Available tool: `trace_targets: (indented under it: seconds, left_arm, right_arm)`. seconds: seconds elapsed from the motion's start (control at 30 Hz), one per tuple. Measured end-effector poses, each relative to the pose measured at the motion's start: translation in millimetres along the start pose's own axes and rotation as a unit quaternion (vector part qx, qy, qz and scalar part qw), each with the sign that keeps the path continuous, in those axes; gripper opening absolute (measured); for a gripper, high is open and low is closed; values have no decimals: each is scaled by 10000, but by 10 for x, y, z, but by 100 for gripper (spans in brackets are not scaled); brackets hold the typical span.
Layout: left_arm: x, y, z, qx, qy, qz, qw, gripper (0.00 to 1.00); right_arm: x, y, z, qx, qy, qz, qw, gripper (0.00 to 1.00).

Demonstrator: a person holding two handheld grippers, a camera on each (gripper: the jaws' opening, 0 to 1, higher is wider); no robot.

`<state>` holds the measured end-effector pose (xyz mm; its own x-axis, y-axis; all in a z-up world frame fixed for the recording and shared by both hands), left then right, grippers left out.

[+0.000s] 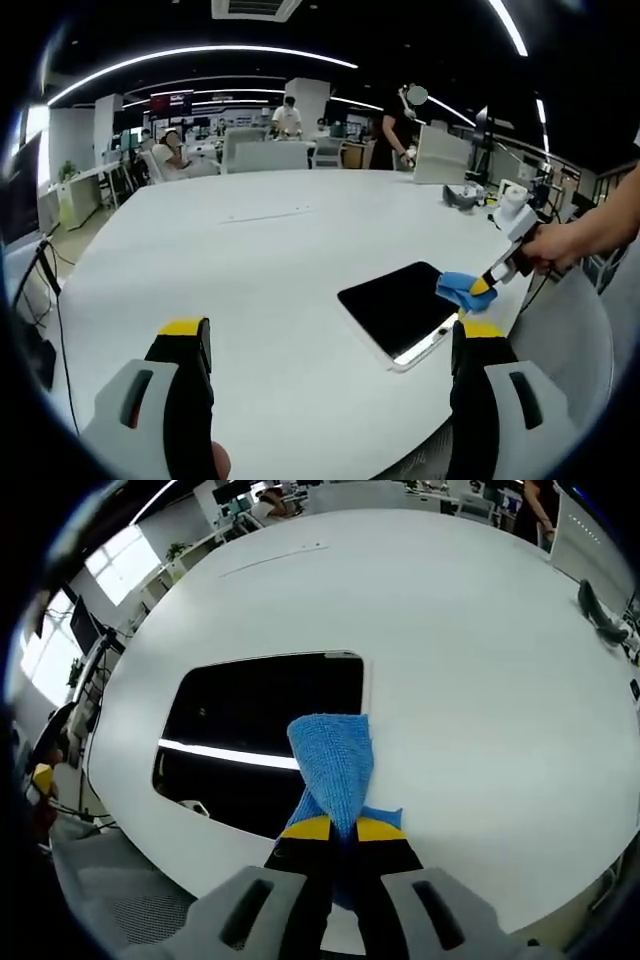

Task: Wipe the mirror surface with the cleaning cloth until all visible marks leave the cleaned area.

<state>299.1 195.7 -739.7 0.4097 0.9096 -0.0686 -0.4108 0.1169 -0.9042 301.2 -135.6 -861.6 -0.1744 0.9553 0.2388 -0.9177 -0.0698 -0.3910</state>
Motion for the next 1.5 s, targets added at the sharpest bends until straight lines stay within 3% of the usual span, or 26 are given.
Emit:
trace_targets:
  seconds: [0.23, 0.57, 0.97, 1.5]
  left_arm:
    - [51, 87, -4, 85, 69, -32, 9999, 99]
    - [86, 81, 18, 47, 114, -24, 9999, 99]
    - [55, 112, -52, 87, 264, -92, 9996, 99]
    - [106, 102, -105, 96, 390, -132, 9991, 99]
  right_arm:
    - [8, 2, 2, 1, 42, -20, 10000, 0]
    - [76, -12, -6, -43, 73, -117, 9999, 0]
    - [345, 0, -87, -43, -88, -286, 9995, 0]
    - [855, -20, -233, -87, -228, -131, 9996, 0]
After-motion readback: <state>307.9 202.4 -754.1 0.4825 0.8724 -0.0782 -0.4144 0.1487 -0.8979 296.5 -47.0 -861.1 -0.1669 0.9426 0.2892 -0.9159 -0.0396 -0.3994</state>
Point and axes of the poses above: the point that each gripper's makers call its tool centre point, and the gripper's own axes: z roughly backward along the fingers, x roughly to its left, y roughly out of its underside, the point moved 1 cm from there along z, roughly backward along the fingers, and after that the axes turned 5 degrees about -y, right-handed, at the moved point
